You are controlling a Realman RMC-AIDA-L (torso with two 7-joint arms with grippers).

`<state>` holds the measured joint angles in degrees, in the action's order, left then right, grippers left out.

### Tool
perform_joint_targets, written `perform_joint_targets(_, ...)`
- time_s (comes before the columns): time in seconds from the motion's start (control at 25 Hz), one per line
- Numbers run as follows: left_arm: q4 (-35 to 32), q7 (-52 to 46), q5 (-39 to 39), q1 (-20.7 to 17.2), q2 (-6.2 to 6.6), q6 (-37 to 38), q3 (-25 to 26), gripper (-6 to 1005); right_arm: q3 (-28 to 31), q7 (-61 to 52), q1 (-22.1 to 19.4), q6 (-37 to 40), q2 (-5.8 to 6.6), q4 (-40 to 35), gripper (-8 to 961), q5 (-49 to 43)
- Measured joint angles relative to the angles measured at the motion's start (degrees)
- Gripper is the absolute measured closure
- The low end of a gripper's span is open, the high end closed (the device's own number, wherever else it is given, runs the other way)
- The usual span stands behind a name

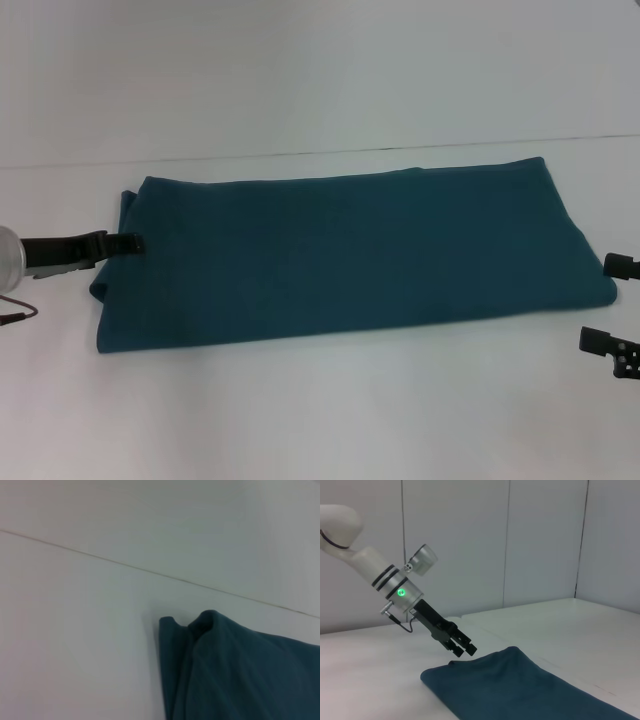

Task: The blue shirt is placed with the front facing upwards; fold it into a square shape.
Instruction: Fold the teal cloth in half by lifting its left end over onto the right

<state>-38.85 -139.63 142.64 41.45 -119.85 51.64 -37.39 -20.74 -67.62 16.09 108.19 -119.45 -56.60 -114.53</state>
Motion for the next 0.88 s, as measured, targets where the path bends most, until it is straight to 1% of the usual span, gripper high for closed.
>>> perform_joint_targets(0.68,0.36,0.02,0.01,-0.15,-0.11,-0.68,-0.05,153,-0.74,-0.76,0.52,0.07,0.06,0.0,12,0.01)
perform_joint_targets(0.88,0.36,0.05,0.01,-0.15,-0.04,-1.93,-0.05,153,-0.88,-1.32,0.69,-0.09,0.01,0.39,12,0.01)
